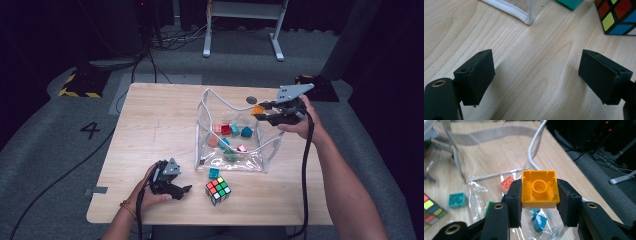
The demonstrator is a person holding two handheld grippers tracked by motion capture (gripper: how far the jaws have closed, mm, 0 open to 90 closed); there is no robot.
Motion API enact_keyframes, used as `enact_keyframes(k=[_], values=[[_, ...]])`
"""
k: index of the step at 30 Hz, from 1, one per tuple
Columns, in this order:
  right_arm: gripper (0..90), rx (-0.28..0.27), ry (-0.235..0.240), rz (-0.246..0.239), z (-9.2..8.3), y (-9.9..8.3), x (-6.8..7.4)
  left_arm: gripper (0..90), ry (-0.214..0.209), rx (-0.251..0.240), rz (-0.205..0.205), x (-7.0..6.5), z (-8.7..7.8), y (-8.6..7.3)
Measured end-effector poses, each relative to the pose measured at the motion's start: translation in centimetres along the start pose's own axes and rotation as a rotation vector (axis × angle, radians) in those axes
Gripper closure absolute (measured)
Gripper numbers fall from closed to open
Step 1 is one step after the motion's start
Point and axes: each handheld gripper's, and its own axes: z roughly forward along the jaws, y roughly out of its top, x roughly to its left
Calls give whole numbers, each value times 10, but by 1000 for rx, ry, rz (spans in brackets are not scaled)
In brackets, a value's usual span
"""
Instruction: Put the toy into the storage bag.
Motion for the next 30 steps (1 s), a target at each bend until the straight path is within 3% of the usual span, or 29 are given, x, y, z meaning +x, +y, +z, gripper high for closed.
enact_keyframes(k=[11, 17, 25, 30], values=[[594, 151, 99, -102, 34, 21, 9, 137, 0, 2, 1, 0, 0, 0], [594, 234, 127, -127, 53, 27, 11, 137, 0, 0, 0, 0, 0, 0], [594, 400, 145, -132, 72, 26, 8, 137, 0, 0, 0, 0, 0, 0], [593, 528, 131, -131, 78, 21, 7, 137, 0, 0, 1, 0, 0, 0]])
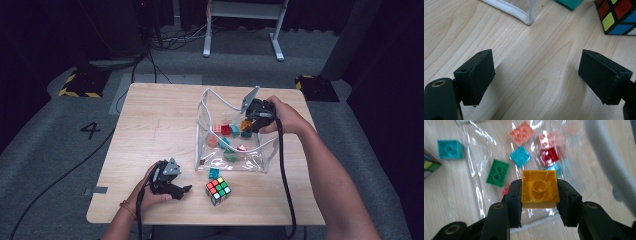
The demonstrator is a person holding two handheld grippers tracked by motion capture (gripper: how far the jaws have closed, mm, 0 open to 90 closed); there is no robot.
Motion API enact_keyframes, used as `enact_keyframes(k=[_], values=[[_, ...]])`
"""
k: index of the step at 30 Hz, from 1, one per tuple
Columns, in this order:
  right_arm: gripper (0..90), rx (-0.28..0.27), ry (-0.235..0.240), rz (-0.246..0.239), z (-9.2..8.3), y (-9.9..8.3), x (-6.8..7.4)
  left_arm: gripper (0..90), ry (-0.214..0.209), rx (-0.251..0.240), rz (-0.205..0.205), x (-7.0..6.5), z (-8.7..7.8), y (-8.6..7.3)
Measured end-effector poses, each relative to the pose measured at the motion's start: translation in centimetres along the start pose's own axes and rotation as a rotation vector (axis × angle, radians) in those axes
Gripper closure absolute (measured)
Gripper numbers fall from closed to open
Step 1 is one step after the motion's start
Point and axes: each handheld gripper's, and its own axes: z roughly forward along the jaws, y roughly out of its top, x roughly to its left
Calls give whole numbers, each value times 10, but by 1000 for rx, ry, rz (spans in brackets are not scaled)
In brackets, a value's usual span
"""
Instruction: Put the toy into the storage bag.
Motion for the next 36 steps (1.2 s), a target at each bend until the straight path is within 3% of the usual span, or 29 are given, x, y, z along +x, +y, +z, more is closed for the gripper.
enact_keyframes(k=[4, 11, 19, 27, 33, 36], values=[[593, 82, 2, 6, 1, -5, -2, 137, 0, 0, 0, 0, 0, 0], [593, 81, -8, 47, -13, -29, -9, 137, 0, 0, 0, 0, 0, 0], [593, 11, -18, 125, -28, -56, -13, 137, 0, 0, 0, 0, 0, 0], [576, -26, -33, 164, -32, -66, -14, 137, 0, 0, 0, 0, 0, 0], [486, -137, -51, 194, -39, -70, -9, 137, 0, -1, -1, 0, 0, 0], [471, -207, -74, 231, -48, -75, -6, 137, 0, 0, 0, 0, 0, 0]])
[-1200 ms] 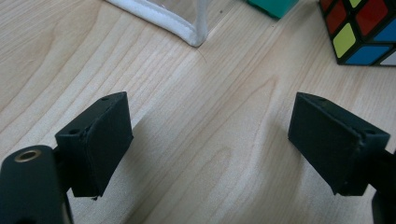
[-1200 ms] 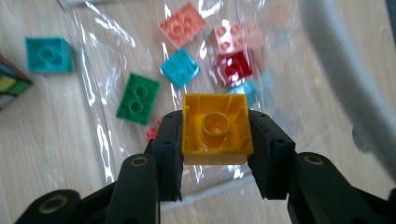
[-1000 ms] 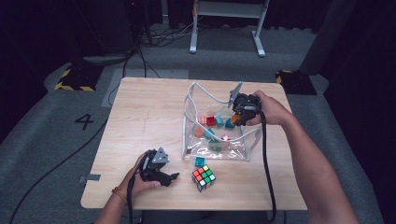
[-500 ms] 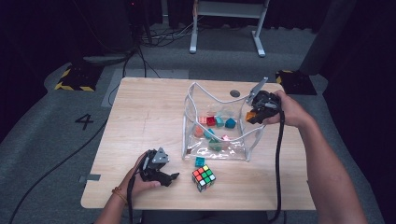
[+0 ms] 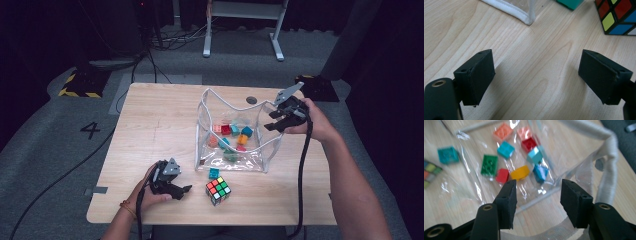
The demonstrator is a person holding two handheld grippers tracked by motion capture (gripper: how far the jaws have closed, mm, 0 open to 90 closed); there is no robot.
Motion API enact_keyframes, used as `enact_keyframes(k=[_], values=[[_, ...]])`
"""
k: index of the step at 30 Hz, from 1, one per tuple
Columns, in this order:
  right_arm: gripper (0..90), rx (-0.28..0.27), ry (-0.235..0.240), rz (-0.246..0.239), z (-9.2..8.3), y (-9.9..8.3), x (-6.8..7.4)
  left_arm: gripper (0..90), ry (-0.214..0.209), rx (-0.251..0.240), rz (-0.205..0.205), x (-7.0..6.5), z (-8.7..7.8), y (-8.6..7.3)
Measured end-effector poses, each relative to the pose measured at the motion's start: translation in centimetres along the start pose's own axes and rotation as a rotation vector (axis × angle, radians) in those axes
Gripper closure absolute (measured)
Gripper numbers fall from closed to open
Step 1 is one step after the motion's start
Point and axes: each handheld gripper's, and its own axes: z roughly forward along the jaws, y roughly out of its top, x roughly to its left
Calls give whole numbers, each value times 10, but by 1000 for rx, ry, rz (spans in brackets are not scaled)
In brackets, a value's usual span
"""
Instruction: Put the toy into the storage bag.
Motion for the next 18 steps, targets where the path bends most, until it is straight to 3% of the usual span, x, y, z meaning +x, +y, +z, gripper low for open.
enact_keyframes(k=[7, 12, 18], values=[[484, -257, -38, 54, -29, -18, 17, 137, 0, 1, 0, 0, 0, 0], [500, -349, -66, 53, -49, -35, 35, 136, 1, 0, -2, 0, 0, 0], [525, -440, -57, 57, -64, -57, 57, 136, 1, 0, -2, 0, 0, 0]])
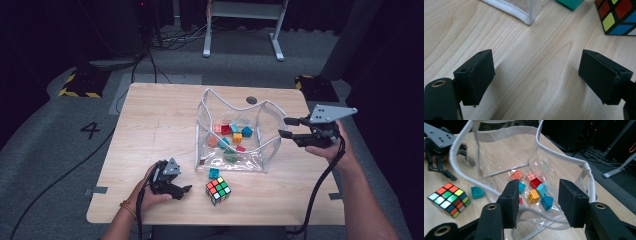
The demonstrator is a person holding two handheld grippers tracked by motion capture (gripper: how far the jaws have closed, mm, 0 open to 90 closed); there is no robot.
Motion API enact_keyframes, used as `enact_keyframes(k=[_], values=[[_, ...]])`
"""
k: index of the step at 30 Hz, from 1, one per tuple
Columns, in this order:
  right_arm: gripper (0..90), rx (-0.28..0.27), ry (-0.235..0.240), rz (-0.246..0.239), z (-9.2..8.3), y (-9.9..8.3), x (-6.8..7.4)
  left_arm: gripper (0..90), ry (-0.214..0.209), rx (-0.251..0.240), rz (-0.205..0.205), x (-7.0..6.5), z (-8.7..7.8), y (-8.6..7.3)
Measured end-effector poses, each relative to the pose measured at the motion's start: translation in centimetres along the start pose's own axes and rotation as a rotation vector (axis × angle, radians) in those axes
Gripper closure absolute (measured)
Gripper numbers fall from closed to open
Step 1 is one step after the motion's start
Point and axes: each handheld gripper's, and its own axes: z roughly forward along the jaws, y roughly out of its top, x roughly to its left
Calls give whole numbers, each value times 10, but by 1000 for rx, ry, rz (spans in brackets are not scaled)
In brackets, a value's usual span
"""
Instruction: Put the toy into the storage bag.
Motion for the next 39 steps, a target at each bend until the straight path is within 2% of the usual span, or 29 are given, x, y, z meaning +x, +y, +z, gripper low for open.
enact_keyframes(k=[7, 8, 11, 16, 17, 18, 19, 20, 22, 25, 27, 30, 31, 32, 34, 39], values=[[521, -68, 13, 24, -12, -18, 20, 136, 0, 0, 0, 0, 0, 0], [523, -82, 30, 39, -14, -23, 24, 136, 0, 0, 0, 0, 0, 0], [519, -82, 23, 30, -13, -30, 32, 136, 0, 0, 0, 0, 0, 0], [515, -81, 63, 43, -6, -43, 47, 136, 0, 0, 0, 0, 0, 0], [514, -81, 66, 22, -3, -46, 49, 136, 0, 1, 0, 0, 0, 0], [514, -78, 81, 23, 0, -48, 52, 136, 1, 2, 1, 0, 0, 0], [511, -86, 125, 52, 5, -51, 55, 136, 0, 1, 1, 0, 0, 0], [508, -75, 167, 54, 13, -55, 59, 136, 0, 1, 0, 0, 0, 0], [509, -49, 176, 34, 23, -59, 65, 136, 0, 1, 1, 0, 0, 0], [514, 5, 218, 29, 50, -69, 77, 136, 0, 1, 0, 0, 0, 0], [522, 42, 221, 25, 67, -74, 85, 136, 1, 1, 1, 0, 0, 0], [536, 64, 253, 27, 91, -79, 95, 136, 0, 0, 0, 0, 0, 0], [550, 66, 253, 30, 99, -80, 97, 136, 0, 0, 0, 0, 0, 0], [551, 100, 240, 50, 105, -81, 100, 136, 0, 0, 0, 0, 0, 0], [556, 101, 223, 41, 120, -82, 102, 136, 0, 0, 0, 0, 0, 0], [560, 115, 228, 26, 146, -82, 107, 136, 0, 0, 0, 0, 0, 0]])
